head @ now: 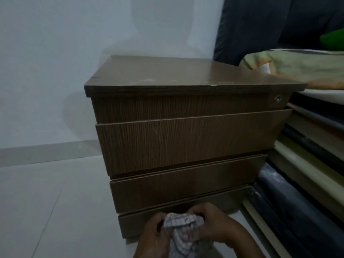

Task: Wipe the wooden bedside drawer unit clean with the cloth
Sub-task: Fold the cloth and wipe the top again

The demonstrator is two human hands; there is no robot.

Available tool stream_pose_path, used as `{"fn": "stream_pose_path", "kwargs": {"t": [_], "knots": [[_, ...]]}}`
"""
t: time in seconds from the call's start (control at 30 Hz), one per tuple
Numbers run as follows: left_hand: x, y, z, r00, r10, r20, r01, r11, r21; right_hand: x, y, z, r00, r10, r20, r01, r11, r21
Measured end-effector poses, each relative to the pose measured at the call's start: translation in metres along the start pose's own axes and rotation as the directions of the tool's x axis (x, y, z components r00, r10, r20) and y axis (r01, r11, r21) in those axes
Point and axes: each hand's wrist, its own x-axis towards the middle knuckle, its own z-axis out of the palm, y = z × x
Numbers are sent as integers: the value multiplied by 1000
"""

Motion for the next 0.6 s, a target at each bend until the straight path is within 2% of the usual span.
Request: {"fn": "stream_pose_path", "kwargs": {"t": [0.07,0.13,0.27,0.33,0.43,0.5,0.57,0.6], "knots": [[4,1,-2,997,-78,4,78,990,-117,4,4,4,999,-18,-44,17,1000,-19],[8,0,-2,991,-112,75,128,961,-246,7,9,7,998,-31,-46,34,997,70],[14,0,-2,969,-94,228,150,959,-241,11,10,7,997,11,-75,8,970,244],[17,7,1,973,-116,198,158,966,-207,14,6,2,990,49,-130,-10,958,285],[17,28,8,988,-152,29,154,982,-107,6,-7,-4,975,117,-189,-31,915,403],[9,49,13,986,-163,-40,157,980,-120,-11,-18,-4,974,171,-152,-63,840,539],[-8,80,19,987,-158,-33,154,982,-110,-32,-35,2,974,210,-81,-98,720,687],[-18,95,22,988,-152,-15,149,983,-111,-44,-43,5,972,221,-74,-103,692,715]]}}
